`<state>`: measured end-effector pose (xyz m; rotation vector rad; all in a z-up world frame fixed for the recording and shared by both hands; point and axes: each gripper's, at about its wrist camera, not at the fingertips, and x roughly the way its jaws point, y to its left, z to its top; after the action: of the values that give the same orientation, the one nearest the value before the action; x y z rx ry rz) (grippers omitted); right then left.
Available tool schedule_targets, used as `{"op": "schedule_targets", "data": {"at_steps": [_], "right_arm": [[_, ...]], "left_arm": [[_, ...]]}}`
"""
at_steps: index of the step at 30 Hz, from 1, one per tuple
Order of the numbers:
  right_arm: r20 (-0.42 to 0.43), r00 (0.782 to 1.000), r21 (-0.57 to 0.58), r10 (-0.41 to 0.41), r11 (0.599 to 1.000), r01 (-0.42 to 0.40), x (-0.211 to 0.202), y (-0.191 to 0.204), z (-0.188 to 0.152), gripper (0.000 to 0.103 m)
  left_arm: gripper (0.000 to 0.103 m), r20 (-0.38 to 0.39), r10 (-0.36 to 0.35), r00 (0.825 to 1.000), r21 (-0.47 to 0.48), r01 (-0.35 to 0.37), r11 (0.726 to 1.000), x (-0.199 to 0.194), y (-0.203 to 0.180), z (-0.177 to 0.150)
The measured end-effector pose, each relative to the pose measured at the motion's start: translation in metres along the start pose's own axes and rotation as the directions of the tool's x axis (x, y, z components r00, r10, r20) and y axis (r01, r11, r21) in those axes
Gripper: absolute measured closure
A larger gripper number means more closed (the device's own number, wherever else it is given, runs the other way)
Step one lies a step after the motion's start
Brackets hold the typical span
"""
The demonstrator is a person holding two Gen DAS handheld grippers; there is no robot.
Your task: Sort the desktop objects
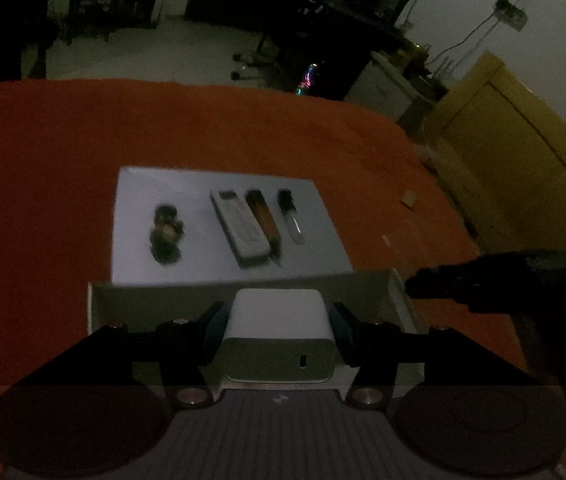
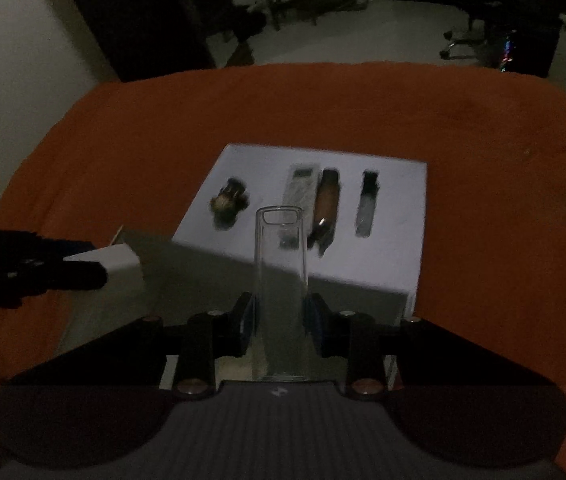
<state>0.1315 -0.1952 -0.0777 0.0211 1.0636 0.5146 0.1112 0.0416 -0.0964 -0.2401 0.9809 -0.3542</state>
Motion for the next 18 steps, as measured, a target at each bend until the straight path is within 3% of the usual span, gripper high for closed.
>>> {"op": "schedule_targets", "data": {"at_steps": [6,18], "right_arm": [[-0.039,0.999,-0.026,0.017,1.000,-0.018,0.000,0.009,-0.019,0.071],[-0.142,0.990,-0.039,0.014,0.999,-0.020,0.025,0.016,-0.053,0.071]], "left_arm": [[0.052,-0.028,0.028,0.999,0.060,-0.027,0.998,0.004,-0.001,-0.023],[0.052,-0.110,0.060,0.992,0.044,-0.056,0.997,0.021,0.012,-0.056]]}}
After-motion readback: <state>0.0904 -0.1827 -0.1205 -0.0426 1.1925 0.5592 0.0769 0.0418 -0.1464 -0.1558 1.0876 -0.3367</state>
